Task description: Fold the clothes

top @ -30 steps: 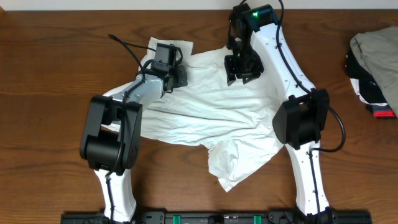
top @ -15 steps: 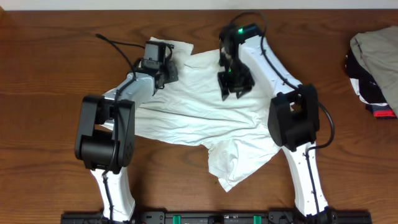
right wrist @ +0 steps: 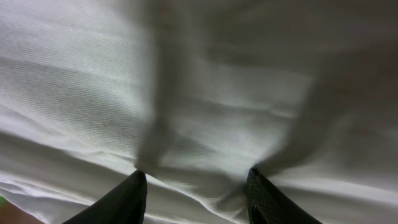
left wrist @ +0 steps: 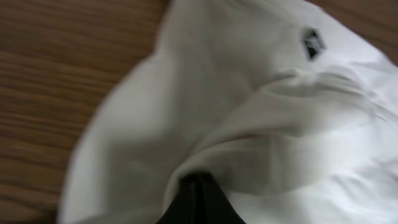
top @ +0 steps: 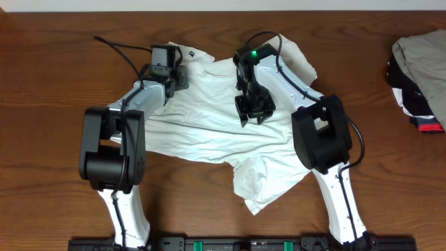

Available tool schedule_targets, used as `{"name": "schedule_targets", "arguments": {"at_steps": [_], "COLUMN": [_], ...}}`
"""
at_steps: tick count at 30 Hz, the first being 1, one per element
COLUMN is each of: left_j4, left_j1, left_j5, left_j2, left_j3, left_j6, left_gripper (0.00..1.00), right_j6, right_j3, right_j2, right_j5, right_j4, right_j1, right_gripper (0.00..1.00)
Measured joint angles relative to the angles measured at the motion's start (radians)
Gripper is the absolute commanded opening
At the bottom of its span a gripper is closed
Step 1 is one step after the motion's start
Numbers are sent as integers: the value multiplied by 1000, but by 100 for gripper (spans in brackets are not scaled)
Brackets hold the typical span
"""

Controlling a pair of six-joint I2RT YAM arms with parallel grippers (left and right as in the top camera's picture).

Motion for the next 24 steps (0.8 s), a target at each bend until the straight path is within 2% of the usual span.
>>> {"name": "schedule_targets", "arguments": {"at_steps": [6, 18, 24], "left_j4": [0, -13, -60], "left_j1": [42, 206, 202], "left_j5": [-51, -110, -97], "left_j2": [0, 0, -47], "left_j3": [0, 0, 0], "left_j6": [51, 80, 79], "left_gripper": [6, 6, 6], "right_j6": [11, 19, 22], "right_j3": [-41, -93, -102], "right_j2": [-23, -52, -57], "right_j5": [-1, -1, -2], "right_j4": [37, 84, 93], "right_j1": [0, 0, 0], "right_gripper": [50, 51, 52]}}
